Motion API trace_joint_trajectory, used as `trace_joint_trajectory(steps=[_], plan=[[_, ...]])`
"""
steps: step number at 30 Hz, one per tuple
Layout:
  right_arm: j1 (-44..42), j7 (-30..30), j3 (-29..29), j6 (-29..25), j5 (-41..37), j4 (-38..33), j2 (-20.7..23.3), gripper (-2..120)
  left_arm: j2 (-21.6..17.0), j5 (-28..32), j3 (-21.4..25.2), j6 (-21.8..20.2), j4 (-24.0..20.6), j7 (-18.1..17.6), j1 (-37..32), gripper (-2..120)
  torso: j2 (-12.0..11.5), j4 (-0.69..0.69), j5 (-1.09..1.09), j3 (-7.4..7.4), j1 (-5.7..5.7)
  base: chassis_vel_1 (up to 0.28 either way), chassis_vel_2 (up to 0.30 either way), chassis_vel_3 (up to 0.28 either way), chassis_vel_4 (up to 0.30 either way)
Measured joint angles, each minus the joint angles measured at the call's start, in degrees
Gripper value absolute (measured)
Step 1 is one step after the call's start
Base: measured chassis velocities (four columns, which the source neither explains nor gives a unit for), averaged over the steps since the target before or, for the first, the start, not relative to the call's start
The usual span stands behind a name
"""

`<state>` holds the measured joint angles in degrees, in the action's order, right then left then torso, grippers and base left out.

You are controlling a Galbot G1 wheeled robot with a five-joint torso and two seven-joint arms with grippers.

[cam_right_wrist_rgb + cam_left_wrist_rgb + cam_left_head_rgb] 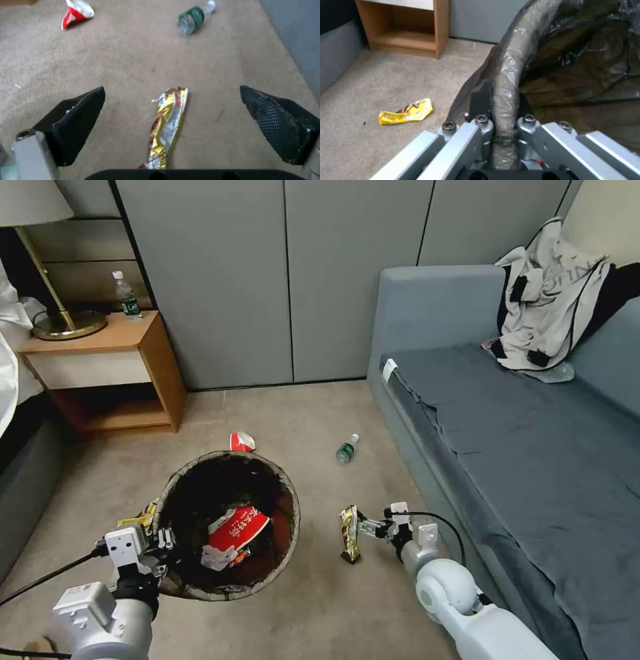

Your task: Pick up the trash bin, then pick up the garbage from the floor and place it into the trash bin.

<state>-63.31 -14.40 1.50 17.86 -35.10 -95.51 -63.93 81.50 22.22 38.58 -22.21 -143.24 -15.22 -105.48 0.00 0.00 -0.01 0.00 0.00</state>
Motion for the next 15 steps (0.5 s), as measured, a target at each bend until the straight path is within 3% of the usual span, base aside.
trace_joint_trajectory(steps=[15], plan=[[5.72, -2.53, -4.84, -0.52, 1.39, 11.51, -5.40, 100, 0.20, 0.02, -0.06, 0.00, 0.00, -0.11, 0.28, 3, 0.00, 0.00, 0.00, 0.00, 0.00, 0.000, 0.000, 0.000, 0.000]])
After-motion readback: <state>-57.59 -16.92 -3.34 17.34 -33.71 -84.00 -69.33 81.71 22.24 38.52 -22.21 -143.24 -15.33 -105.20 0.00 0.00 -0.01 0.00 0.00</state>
